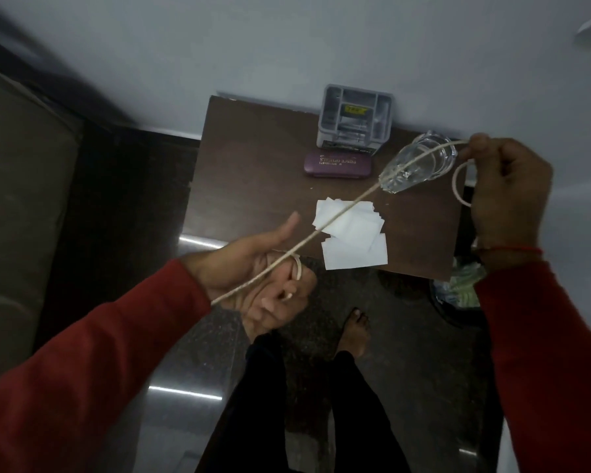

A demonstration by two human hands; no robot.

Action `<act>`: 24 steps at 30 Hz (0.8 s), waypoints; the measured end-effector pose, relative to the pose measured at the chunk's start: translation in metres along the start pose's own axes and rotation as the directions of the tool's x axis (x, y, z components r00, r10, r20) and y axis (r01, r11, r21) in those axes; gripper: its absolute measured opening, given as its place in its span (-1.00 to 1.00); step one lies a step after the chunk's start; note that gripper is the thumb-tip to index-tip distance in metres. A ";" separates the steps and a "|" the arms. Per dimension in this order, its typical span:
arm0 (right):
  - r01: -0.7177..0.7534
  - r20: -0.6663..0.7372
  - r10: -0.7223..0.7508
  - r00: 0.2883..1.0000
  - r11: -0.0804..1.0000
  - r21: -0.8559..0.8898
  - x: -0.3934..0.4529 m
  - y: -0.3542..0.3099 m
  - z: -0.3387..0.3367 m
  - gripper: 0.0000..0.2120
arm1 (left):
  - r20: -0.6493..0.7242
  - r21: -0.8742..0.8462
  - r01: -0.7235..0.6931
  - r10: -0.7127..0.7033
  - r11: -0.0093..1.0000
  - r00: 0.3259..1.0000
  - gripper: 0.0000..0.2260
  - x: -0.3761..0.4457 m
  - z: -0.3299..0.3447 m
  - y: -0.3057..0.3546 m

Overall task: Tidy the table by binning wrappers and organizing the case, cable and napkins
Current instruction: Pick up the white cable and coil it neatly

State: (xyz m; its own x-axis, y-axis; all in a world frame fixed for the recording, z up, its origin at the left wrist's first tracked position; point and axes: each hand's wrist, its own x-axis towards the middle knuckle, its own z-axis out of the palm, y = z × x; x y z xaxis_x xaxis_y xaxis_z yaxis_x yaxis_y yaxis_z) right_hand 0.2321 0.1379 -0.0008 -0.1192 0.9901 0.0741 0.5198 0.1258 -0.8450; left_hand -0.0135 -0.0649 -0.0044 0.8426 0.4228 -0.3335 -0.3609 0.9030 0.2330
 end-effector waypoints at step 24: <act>-0.137 0.789 -0.045 0.613 0.977 0.162 -0.076 -0.056 0.043 -0.54 | -0.079 0.019 -0.174 0.175 0.985 0.981 -0.44 0.028 0.028 -0.003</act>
State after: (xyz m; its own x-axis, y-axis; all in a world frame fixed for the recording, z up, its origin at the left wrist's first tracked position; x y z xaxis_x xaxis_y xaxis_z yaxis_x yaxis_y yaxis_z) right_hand 0.1759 0.0528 0.0187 -0.7634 0.5526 -0.3345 0.3877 -0.0223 -0.9215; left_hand 0.0225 -0.0577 0.0108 0.7323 0.5786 -0.3590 -0.4940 0.8143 0.3047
